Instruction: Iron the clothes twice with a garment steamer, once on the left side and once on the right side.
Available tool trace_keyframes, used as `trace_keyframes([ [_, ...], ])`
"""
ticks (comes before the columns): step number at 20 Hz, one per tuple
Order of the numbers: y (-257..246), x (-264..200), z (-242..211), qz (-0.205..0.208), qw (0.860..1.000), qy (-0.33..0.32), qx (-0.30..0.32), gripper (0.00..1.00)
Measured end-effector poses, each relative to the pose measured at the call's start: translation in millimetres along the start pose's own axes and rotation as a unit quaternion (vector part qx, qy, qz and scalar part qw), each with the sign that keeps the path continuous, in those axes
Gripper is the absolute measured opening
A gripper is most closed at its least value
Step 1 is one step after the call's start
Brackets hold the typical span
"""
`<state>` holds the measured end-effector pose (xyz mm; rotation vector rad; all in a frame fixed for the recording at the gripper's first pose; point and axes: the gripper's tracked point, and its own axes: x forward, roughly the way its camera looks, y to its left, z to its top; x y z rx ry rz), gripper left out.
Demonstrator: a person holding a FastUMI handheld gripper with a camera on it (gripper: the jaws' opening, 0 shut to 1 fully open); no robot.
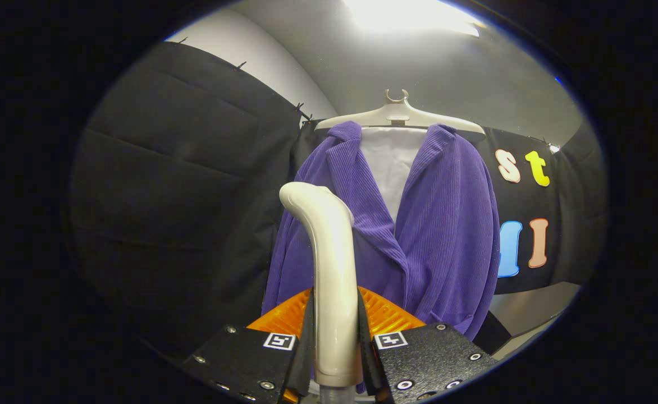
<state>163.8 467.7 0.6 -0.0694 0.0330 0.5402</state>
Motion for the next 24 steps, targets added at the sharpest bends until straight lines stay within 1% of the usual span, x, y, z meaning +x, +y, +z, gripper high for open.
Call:
trace_keyframes([
  [2,3,-6,-27,0.003,1.000,0.030,0.004,0.37],
  [6,4,-23,-65,0.005,0.998,0.059,-0.003,0.37],
  [10,7,-33,-91,0.012,0.997,0.078,-0.017,0.37],
  [18,16,-62,-158,0.021,0.991,0.131,-0.005,0.37],
  [24,15,-76,-195,0.029,0.986,0.166,0.000,0.37],
])
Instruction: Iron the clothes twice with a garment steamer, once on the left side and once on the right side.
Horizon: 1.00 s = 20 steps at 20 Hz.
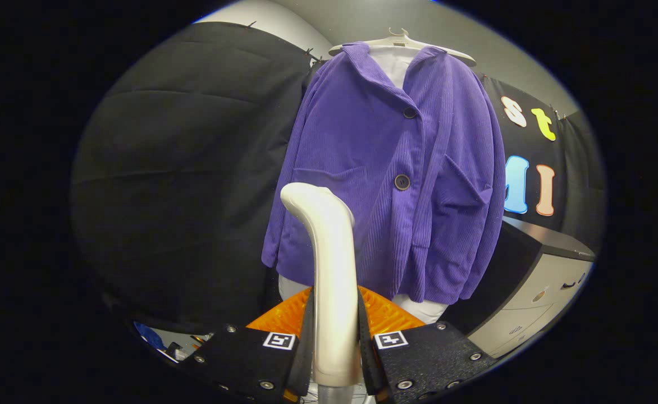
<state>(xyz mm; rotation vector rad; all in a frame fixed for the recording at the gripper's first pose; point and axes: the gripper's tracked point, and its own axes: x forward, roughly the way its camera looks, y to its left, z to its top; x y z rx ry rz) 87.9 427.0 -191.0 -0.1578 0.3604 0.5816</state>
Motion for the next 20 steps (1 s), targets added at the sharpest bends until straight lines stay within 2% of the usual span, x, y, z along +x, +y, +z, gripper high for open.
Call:
trace_keyframes([
  [7,5,-1,-56,0.016,0.998,0.052,0.012,0.37],
  [12,9,-15,-70,0.022,0.997,0.073,0.032,0.37],
  [14,2,-28,-63,0.021,0.997,0.068,0.042,0.37],
  [20,-43,-92,0,0.010,0.997,-0.008,0.071,0.37],
])
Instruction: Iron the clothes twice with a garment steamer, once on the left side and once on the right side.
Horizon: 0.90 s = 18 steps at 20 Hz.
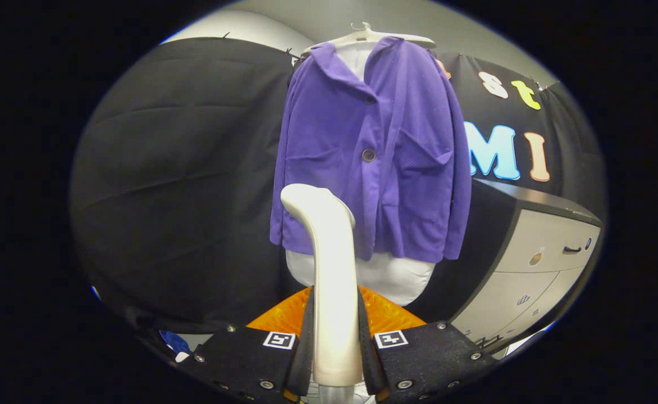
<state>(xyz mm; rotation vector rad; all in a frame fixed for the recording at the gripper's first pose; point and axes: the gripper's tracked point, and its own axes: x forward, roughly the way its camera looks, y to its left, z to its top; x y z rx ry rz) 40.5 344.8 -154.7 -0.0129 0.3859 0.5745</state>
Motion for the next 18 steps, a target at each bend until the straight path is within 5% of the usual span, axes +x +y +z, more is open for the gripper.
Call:
trace_keyframes([
  [9,-139,-138,75,-0.085,0.990,-0.100,0.045,0.37],
  [18,-255,-280,79,-0.167,0.972,-0.144,0.085,0.37],
])
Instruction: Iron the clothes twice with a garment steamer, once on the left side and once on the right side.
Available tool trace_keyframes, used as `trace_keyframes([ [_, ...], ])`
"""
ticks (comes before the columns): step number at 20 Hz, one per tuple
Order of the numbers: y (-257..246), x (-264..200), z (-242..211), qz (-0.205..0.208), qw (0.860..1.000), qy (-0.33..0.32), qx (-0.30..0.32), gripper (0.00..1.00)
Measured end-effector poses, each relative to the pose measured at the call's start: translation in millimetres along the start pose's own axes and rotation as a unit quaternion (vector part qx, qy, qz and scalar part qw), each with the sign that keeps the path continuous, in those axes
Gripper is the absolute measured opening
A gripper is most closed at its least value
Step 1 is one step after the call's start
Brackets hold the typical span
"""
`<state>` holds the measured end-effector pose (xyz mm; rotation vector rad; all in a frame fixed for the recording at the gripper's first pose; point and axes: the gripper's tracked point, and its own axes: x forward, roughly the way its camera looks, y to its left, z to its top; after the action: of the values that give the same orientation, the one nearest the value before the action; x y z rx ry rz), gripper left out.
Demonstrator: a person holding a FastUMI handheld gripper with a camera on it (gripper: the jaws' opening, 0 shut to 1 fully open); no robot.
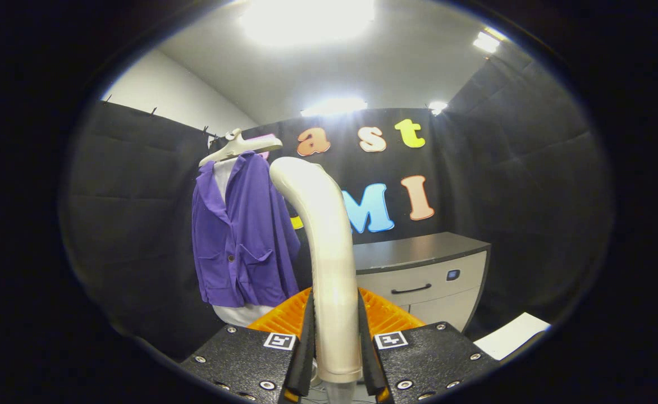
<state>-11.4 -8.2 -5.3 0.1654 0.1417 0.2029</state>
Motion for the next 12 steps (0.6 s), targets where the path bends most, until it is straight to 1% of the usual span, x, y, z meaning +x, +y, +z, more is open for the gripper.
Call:
trace_keyframes([
  [4,-33,-31,8,-0.003,1.000,-0.002,-0.001,0.37],
  [6,-44,-42,16,-0.011,1.000,-0.012,-0.002,0.37],
  [11,-47,-54,28,-0.035,0.999,-0.038,0.015,0.37],
  [12,-45,-55,29,-0.035,0.998,-0.042,0.016,0.37],
])
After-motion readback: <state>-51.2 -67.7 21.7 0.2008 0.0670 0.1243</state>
